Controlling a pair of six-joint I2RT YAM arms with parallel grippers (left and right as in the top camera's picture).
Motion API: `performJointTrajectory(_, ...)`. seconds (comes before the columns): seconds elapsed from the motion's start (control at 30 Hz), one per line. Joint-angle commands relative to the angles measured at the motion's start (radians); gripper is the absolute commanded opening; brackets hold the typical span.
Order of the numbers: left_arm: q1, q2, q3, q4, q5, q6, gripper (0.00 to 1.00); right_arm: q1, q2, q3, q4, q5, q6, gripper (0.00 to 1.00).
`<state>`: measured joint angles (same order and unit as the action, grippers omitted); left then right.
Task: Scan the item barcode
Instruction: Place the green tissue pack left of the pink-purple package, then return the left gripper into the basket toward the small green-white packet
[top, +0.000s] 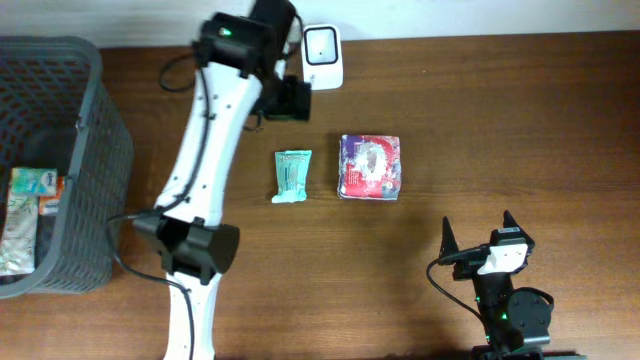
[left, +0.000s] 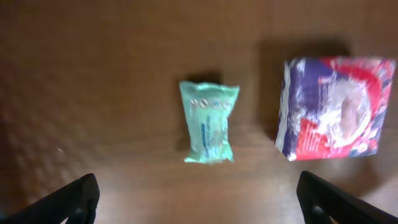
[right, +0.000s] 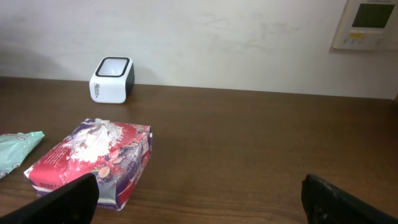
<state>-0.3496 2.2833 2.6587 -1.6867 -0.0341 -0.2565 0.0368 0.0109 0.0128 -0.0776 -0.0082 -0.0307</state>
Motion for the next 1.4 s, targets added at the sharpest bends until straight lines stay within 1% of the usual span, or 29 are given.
performJointTrajectory(0.0,0.067,-0.11,0.068,-0.002,-0.009,0.05,0.99,-0.005,-0.006,-0.007,-0.004,0.009,-0.003,0.99)
performJointTrajectory(0.13,0.162,-0.214,0.068,-0.002,-0.016,0.08,0.99,-0.005,-0.006,-0.007,-0.004,0.009,-0.003,0.99)
performJointTrajectory(0.23,0.28,-0.298,0.068,0.001,-0.015,0.079,0.99,-0.005,-0.006,-0.007,-0.004,0.009,-0.003,0.99)
performJointTrajectory(0.37,0.446,-0.347,0.068,0.067,-0.014,0.079,0.99,-0.005,-0.006,-0.007,-0.004,0.009,-0.003,0.99)
performJointTrajectory(0.57,0.621,-0.33,0.067,0.163,-0.015,0.079,0.99,-0.005,-0.006,-0.007,-0.004,0.009,-0.003,0.99)
performJointTrajectory(0.73,0.737,-0.3,0.057,0.16,-0.019,0.079,0.99,-0.005,-0.006,-0.007,-0.004,0.009,-0.003,0.99)
performJointTrajectory(0.83,0.785,-0.279,0.026,0.16,-0.019,0.079,0.99,-0.005,-0.006,-0.007,-0.004,0.009,-0.003,0.99)
performJointTrajectory(0.93,0.827,-0.248,-0.031,0.16,-0.02,0.079,0.95,-0.005,-0.006,-0.007,-0.004,0.009,-0.003,0.99)
performJointTrajectory(1.0,0.842,-0.222,-0.084,0.167,-0.047,0.076,0.94,-0.005,-0.006,-0.007,-0.004,0.009,-0.003,0.99)
performJointTrajectory(1.07,0.851,-0.208,-0.134,0.18,-0.126,0.013,0.9,-0.005,-0.006,-0.007,-0.004,0.009,-0.003,0.99)
performJointTrajectory(1.1,0.857,-0.201,-0.173,0.188,-0.188,-0.047,0.9,-0.005,-0.006,-0.007,-0.004,0.009,-0.003,0.99)
performJointTrajectory(1.17,0.868,-0.187,-0.236,0.206,-0.268,-0.111,0.91,-0.005,-0.006,-0.007,-0.004,0.009,-0.003,0.99)
performJointTrajectory(1.27,0.886,-0.151,-0.323,0.24,-0.277,-0.125,0.95,-0.005,-0.006,-0.007,-0.004,0.009,-0.003,0.99)
performJointTrajectory(1.37,0.903,-0.135,-0.414,0.287,-0.277,-0.196,0.96,-0.005,-0.006,-0.007,-0.004,0.009,-0.003,0.99)
